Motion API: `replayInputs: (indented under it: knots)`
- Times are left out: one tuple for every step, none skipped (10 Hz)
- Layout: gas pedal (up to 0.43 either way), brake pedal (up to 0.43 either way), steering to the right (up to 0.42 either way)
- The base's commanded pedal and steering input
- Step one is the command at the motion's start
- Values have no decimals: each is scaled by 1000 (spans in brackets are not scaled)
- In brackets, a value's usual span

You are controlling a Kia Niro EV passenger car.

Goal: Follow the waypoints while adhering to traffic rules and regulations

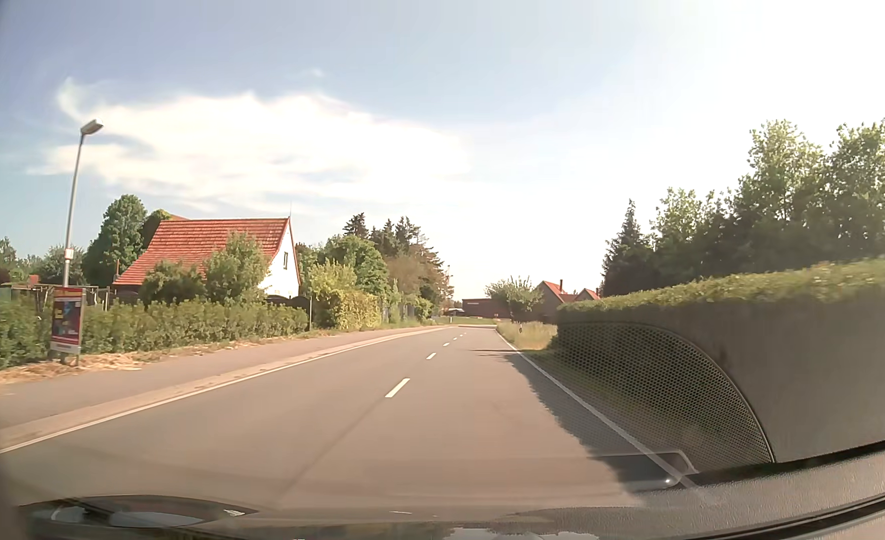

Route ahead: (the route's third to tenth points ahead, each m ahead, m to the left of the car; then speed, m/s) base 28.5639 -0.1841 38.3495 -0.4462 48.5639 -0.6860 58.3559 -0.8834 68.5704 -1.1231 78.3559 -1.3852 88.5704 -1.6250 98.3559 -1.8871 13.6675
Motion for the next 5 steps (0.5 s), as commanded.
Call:
replayInputs:
  knots:
    - [169, 0, 6]
    - [169, 0, 4]
    - [169, 0, 4]
    - [169, 0, 3]
    - [169, 0, 3]
